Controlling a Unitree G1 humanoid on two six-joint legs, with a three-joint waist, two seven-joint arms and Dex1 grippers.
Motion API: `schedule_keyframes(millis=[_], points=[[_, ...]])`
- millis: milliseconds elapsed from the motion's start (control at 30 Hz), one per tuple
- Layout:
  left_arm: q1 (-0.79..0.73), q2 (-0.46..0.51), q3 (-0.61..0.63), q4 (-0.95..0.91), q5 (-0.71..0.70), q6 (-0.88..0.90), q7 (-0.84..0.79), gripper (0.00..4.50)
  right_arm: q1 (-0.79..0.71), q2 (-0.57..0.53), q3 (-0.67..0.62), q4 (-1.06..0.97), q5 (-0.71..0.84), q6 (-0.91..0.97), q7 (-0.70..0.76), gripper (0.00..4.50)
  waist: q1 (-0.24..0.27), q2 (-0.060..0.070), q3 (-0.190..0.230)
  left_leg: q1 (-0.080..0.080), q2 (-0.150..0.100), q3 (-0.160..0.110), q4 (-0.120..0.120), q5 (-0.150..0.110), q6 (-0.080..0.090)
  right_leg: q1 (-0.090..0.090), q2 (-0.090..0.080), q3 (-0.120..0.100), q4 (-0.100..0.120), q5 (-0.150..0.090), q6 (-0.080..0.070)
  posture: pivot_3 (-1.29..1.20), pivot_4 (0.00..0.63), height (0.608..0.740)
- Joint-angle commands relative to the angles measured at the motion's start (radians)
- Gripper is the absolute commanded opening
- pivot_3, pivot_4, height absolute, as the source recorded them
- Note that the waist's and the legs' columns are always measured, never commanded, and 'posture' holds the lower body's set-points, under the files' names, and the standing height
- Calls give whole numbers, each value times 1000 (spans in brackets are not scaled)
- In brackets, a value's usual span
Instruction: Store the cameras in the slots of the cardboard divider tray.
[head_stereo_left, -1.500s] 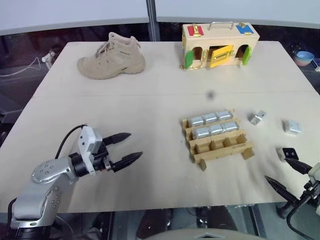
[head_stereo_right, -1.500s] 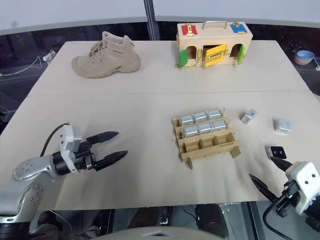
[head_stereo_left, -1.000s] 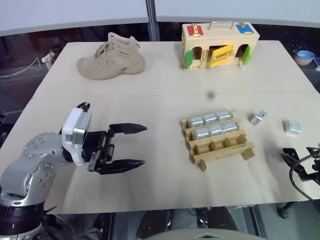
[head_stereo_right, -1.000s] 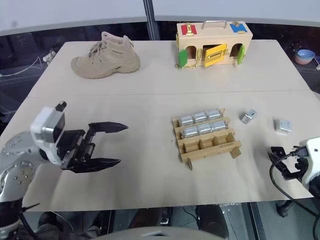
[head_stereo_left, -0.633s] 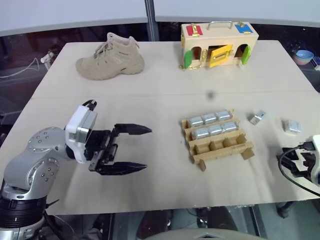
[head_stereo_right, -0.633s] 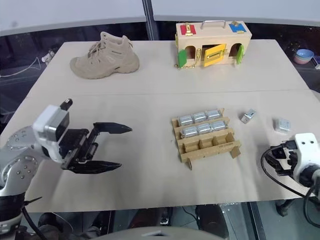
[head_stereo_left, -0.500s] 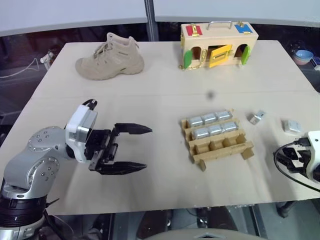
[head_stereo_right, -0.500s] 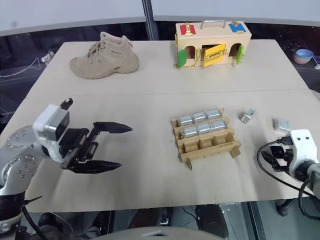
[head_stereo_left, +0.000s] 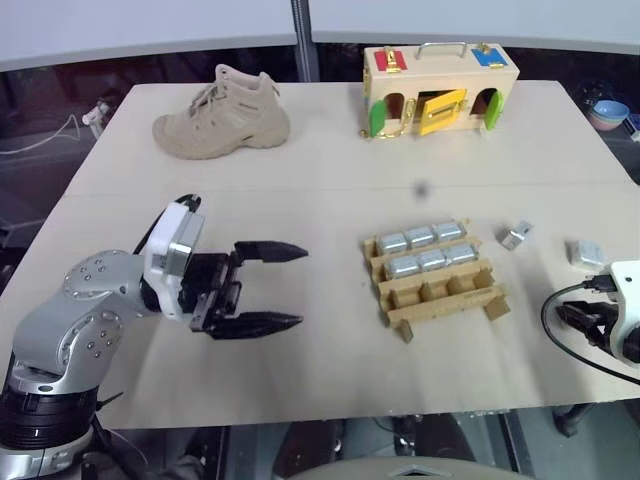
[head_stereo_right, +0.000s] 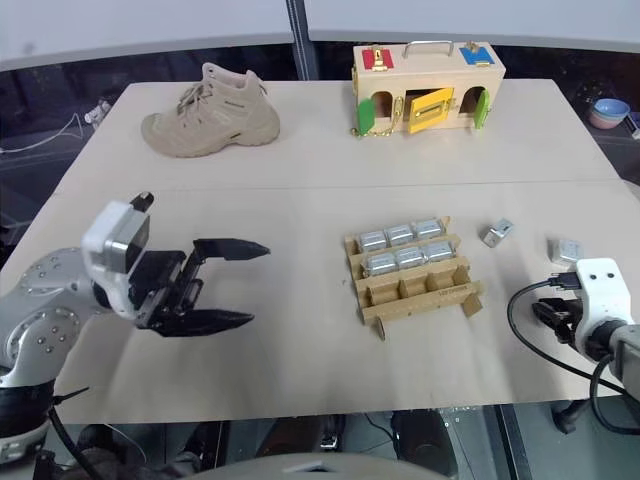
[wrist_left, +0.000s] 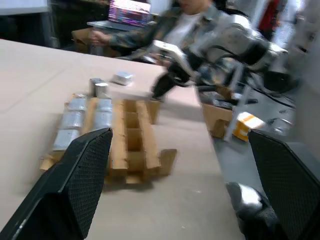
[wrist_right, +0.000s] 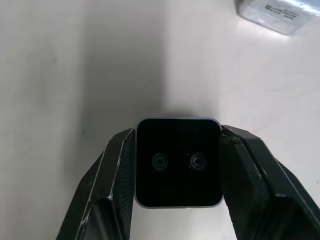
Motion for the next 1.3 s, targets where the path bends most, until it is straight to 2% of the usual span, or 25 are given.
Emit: schedule_keyframes(millis=[33, 100, 167, 267, 300, 367, 467, 533, 600, 700, 767, 833, 1000, 1300], points=[[-48, -35, 12, -63, -105, 102, 185, 4500, -62, 30, -49, -129, 72, -169, 80, 1824, -3, 0, 0, 0, 0, 0, 0, 0, 0, 0, 0, 0, 0, 0, 0, 0, 150, 740], [-79, -30, 4, -87, -141, 178, 283, 4500, -144, 91, -94, -142, 230, -87, 48, 1824, -6, -2, 1, 1, 0, 0, 0, 0, 0, 0, 1, 1, 0, 0, 0, 0, 150, 740], [-135, -17, -13, -92, -187, 290, 422, 4500, -259, 187, -112, -130, 392, -50, -66, 1824, -5, -4, 1, 1, 1, 0, 1, 0, 0, 0, 2, 1, 1, 0, 0, 0, 150, 740], [-210, -47, -49, -81, -242, 352, 489, 4500, -365, 314, -58, -76, 745, -126, -372, 1824, -3, -5, 2, 1, 1, -1, 1, 2, -4, 0, 2, 1, 2, 0, 0, 0, 150, 740], [-218, -71, -70, -91, -204, 329, 510, 4500, -393, 346, -19, -70, 810, -151, -469, 1824, -2, -4, 2, 0, 1, -1, 1, 3, -5, 0, 2, 1, 2, 0, 0, 0, 150, 740], [-230, -141, -95, -103, -216, 336, 598, 4500, -436, 423, 97, -71, 972, -264, -663, 1824, -2, -4, 2, 1, -1, -1, 1, 3, -5, 0, 0, 1, 2, 0, 0, 0, 150, 740], [-254, -206, -82, -42, -385, 424, 739, 4500, -463, 389, 201, -118, 971, -291, -662, 1824, -1, -4, 2, -2, -1, -1, 1, 3, -5, -3, 0, 1, 2, 0, 0, 0, 150, 740], [-271, -185, -76, 22, -552, 500, 840, 4500, -483, 254, 277, -181, 798, -268, -544, 1824, -1, -4, 2, -3, -2, -1, 1, 3, -5, -5, 0, 1, 2, 0, 0, 0, 150, 740], [-287, -140, -71, 57, -637, 546, 859, 4500, -492, 63, 388, -242, 595, -272, -367, 1824, -3, -5, 2, -4, -2, -1, 2, 3, -5, -5, 0, 1, 2, 0, 0, 0, 150, 740], [-340, -76, -107, 148, -764, 614, 937, 4500, -485, -209, 562, -268, 274, -415, -95, 1824, -5, -5, 2, -3, -2, 0, 2, 3, -5, -5, 5, 2, 3, 0, 0, 0, 150, 740], [-387, -66, -155, 214, -887, 616, 1029, 4500, -498, -296, 644, -244, 123, -527, 31, 1824, -4, -6, 2, 0, -1, 0, 2, 3, -5, -2, 7, 2, 2, 0, 1, 0, 150, 740], [-446, -76, -208, 257, -927, 628, 1106, 4500, -536, -355, 741, -215, -37, -650, 158, 1824, -3, -7, 2, 0, -1, 0, 2, 3, -5, -2, 7, 3, 2, -1, 1, 0, 150, 740], [-545, -76, -329, 317, -987, 677, 1210, 4500, -585, -355, 838, -138, -248, -829, 323, 1824, -3, -11, 4, -1, -1, 0, 3, 3, -5, -2, 2, 4, 2, 0, 1, 0, 150, 740], [-602, -106, -399, 367, -975, 707, 1239, 4500, -644, -250, 845, -92, -364, -848, 418, 1824, 0, -12, 4, -1, -1, -1, 3, 4, -8, -3, -1, 1, 2, 0, 1, 0, 150, 740]])
